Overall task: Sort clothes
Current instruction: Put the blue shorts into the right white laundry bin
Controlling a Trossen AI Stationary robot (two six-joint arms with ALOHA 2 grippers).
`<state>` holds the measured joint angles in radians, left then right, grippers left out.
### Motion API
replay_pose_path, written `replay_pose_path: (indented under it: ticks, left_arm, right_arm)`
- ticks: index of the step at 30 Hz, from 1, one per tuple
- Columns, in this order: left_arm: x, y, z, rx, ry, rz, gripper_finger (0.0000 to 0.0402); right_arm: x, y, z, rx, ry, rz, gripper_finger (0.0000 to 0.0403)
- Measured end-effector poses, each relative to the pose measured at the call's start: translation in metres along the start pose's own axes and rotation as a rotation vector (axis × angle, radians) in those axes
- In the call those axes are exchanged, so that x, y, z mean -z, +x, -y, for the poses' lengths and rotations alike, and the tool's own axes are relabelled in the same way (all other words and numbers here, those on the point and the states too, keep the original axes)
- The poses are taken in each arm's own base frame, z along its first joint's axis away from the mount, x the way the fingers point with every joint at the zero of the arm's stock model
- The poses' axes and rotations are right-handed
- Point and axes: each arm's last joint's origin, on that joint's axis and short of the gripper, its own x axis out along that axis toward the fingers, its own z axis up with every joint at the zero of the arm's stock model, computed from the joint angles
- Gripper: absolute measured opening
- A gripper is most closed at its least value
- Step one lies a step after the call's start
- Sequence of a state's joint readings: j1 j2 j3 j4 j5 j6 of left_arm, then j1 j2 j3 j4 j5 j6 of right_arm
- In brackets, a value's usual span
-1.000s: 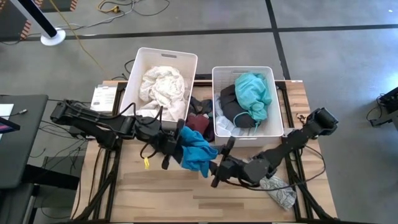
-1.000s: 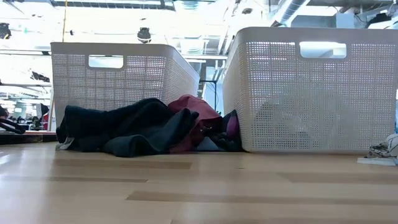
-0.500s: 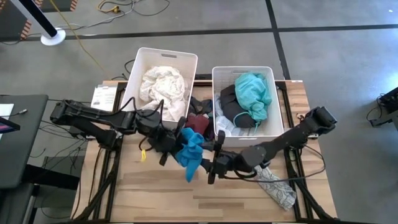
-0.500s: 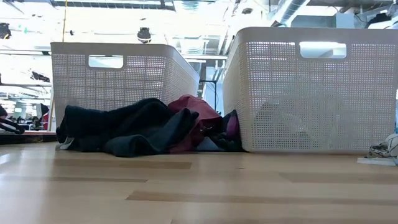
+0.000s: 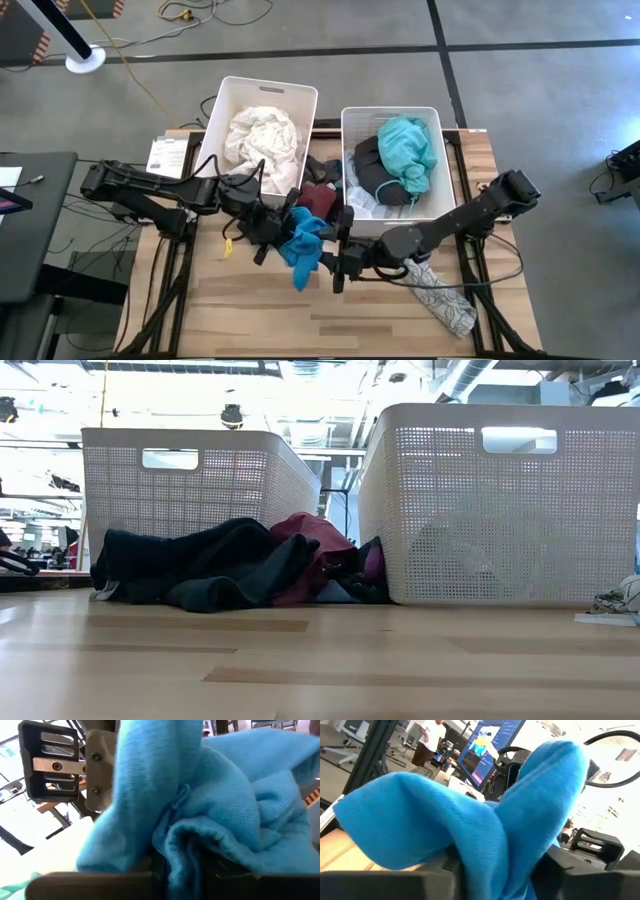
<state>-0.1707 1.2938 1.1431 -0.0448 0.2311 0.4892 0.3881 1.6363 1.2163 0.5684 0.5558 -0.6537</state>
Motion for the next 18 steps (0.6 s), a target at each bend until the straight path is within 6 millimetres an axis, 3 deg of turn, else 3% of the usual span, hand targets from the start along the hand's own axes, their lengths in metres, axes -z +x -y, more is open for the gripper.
replay_pose_path:
  ticks: [8,18]
  left_arm:
    - [0.0033,0.0001,-0.0001,0.009,-0.023,-0.023,0.0058]
    - [0.0067,-0.0043,0.0008,-0.045,-0.066,-0.111,0.0067]
  right_arm:
    - [0.0032,0.0020,0.0006,-0.034,-0.038,0.000,0.0020]
    - [-0.0003,0.0001,0.0009,-0.004,-0.104,-0.024,0.0015]
